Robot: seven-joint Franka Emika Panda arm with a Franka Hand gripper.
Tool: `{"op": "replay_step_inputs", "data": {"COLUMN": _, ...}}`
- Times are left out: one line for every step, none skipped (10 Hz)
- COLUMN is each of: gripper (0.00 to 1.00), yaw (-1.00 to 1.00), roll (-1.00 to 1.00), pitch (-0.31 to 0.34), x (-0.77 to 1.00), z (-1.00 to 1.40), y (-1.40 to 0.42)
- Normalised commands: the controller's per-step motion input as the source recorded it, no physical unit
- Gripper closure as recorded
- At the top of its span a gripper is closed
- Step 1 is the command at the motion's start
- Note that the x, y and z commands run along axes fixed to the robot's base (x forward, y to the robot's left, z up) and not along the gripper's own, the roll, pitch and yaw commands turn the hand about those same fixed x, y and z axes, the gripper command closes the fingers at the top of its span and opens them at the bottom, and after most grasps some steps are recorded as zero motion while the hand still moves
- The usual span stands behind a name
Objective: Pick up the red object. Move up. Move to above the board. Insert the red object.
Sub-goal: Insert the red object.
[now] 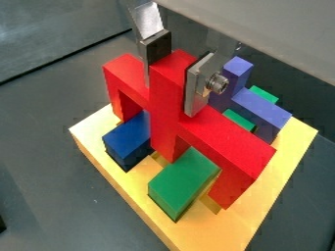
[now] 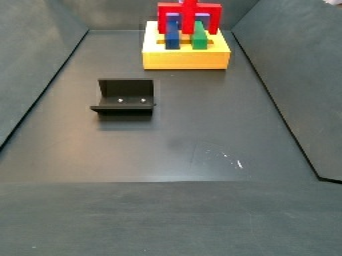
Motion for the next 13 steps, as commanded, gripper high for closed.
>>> {"op": "replay_step_inputs", "data": {"gripper": 1.0, "yaw": -0.05, "roll": 0.06, "pitch": 0.12, "x": 0.2, "z": 0.0, "y": 0.0}}
{"op": "replay_step_inputs", "data": {"gripper": 1.0, "yaw": -0.06, "roll": 0.03, "pitch": 0.13, "x": 0.13, "z": 0.0, "y": 0.01}}
{"op": "replay_step_inputs", "data": {"gripper": 1.0, "yaw": -0.05, "roll": 0.02, "pitch": 0.13, "x": 0.12, "z": 0.0, "y": 0.0}}
{"op": "replay_step_inputs", "data": {"gripper": 1.0, "yaw": -0.05, "roll": 0.0, "pitch": 0.056, "x": 0.0, "z": 0.0, "y": 0.0}}
{"op": "replay_step_inputs", "data": {"gripper": 1.0, "yaw": -0.08, "roll": 0.0, "pitch": 0.034, "x": 0.01, "z": -0.08, "y": 0.0}}
{"op": "replay_step_inputs", "data": {"gripper": 1.0, "yaw": -0.09, "roll": 0.04, "pitch": 0.029, "x": 0.03, "z": -0.15, "y": 0.0}}
{"op": "replay_step_inputs", "data": {"gripper": 1.0, "yaw": -0.09, "roll": 0.05, "pitch": 0.029, "x": 0.07, "z": -0.15, "y": 0.0}}
{"op": "replay_step_inputs", "data": {"gripper": 1.0, "yaw": -0.07, "roll": 0.05, "pitch": 0.004, "x": 0.02, "z": -0.23, "y": 0.0}}
{"op": "replay_step_inputs", "data": {"gripper": 1.0, "yaw": -0.09, "roll": 0.04, "pitch": 0.0, "x": 0.03, "z": -0.25, "y": 0.0}}
{"op": "replay_step_inputs", "data": {"gripper": 1.0, "yaw": -0.08, "roll": 0.03, "pitch": 0.0, "x": 0.01, "z": -0.3, "y": 0.0}}
{"op": "replay_step_inputs", "data": {"gripper": 1.0, "yaw": -0.06, "roll": 0.06, "pitch": 0.0, "x": 0.09, "z": -0.26, "y": 0.0}}
{"op": "replay_step_inputs", "data": {"gripper": 1.0, "yaw": -0.02, "roll": 0.15, "pitch": 0.04, "x": 0.15, "z": -0.17, "y": 0.0}}
{"op": "replay_step_inputs", "data": {"gripper": 1.0, "yaw": 0.0, "roll": 0.22, "pitch": 0.053, "x": 0.1, "z": -0.11, "y": -0.07}}
